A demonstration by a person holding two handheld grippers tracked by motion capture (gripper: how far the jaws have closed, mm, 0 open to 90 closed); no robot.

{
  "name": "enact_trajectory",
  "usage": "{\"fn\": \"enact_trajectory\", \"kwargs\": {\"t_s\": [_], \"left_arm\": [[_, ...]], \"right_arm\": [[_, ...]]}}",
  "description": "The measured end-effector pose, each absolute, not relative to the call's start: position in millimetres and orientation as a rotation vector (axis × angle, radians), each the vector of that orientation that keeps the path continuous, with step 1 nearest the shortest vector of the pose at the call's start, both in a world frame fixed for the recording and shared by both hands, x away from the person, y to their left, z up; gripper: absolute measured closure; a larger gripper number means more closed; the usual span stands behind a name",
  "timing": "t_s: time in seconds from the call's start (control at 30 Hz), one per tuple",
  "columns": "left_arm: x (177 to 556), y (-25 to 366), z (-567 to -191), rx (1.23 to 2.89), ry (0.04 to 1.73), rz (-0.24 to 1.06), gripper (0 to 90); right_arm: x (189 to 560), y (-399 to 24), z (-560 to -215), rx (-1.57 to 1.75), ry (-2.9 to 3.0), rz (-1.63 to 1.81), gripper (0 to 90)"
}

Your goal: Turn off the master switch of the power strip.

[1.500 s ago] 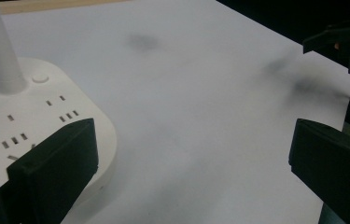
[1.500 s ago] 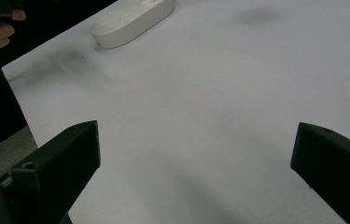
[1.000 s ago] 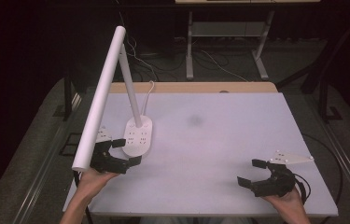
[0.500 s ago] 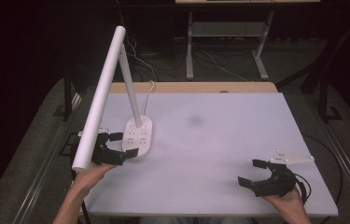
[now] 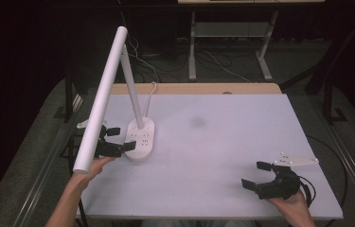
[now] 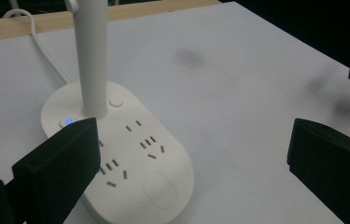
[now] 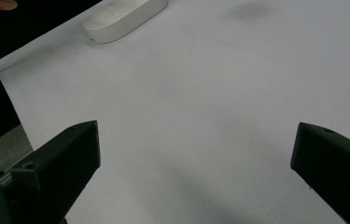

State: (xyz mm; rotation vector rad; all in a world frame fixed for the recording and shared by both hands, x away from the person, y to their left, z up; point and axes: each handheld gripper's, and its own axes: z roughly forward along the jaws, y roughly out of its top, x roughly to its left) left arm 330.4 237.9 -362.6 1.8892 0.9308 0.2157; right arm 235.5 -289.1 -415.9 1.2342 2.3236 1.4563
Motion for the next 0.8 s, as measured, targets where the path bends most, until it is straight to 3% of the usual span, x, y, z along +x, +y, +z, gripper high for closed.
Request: {"fn": "enact_trajectory", "kwargs": {"t_s": [0.8], "left_arm": [[367,252,-358,1.908,1.012,0.240,2.5]], "right_arm": [[235,-290,-416,1.235,2.320,1.449,0.7]]}}
